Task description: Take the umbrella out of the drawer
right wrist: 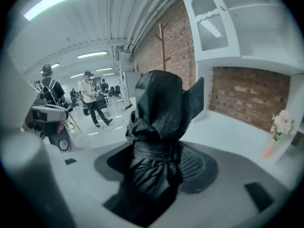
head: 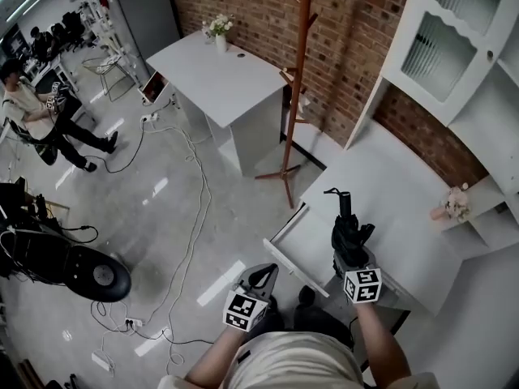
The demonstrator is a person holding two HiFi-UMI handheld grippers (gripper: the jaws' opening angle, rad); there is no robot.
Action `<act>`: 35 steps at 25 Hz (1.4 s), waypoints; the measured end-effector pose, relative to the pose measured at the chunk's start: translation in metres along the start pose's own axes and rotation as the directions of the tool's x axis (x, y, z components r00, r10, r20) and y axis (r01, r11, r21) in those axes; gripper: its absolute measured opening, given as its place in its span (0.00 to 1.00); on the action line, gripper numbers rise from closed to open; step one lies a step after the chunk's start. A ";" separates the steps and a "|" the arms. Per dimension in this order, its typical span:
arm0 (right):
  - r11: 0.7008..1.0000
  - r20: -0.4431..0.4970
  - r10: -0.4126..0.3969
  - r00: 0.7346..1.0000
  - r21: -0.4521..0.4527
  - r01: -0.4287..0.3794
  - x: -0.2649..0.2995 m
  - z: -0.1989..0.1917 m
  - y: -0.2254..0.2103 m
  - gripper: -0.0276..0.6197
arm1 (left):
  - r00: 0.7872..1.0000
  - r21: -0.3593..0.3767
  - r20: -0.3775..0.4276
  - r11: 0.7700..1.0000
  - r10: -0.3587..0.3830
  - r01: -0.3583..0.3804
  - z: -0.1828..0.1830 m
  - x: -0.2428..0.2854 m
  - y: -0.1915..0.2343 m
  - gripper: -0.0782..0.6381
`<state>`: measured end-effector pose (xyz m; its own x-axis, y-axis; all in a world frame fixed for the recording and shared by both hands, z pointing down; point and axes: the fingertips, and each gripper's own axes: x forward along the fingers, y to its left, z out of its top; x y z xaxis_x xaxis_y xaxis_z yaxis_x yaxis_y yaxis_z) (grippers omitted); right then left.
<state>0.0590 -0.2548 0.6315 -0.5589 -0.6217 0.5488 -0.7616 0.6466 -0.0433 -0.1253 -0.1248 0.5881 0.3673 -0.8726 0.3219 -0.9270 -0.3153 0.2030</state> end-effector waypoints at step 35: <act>0.929 0.376 -0.323 0.869 0.300 0.216 -0.314 -0.012 -0.099 0.48 | 0.963 0.097 0.038 0.960 -0.268 0.264 0.052 0.026 -0.171 0.15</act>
<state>0.3137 -0.1178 0.4734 -0.3624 -0.9151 0.1770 -0.9268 0.3337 -0.1724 0.0389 -0.1126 0.5137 0.5995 -0.7694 0.2204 -0.8001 -0.5689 0.1903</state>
